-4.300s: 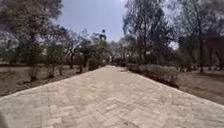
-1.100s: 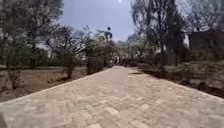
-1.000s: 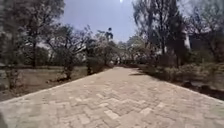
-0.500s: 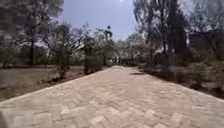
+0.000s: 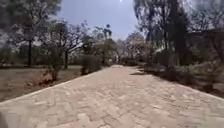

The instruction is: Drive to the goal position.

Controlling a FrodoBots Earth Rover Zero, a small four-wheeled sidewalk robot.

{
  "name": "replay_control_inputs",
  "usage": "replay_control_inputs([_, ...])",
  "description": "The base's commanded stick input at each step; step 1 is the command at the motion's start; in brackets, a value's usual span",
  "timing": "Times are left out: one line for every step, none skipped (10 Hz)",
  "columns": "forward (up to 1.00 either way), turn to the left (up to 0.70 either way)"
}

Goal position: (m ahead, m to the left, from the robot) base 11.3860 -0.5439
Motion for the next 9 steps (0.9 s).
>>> replay_control_inputs([0.85, 0.0])
replay_control_inputs([0.85, 0.0])
replay_control_inputs([0.85, 0.0])
replay_control_inputs([0.85, 0.0])
replay_control_inputs([0.85, 0.0])
replay_control_inputs([0.85, 0.0])
replay_control_inputs([0.85, 0.0])
replay_control_inputs([0.85, 0.0])
replay_control_inputs([0.85, 0.0])
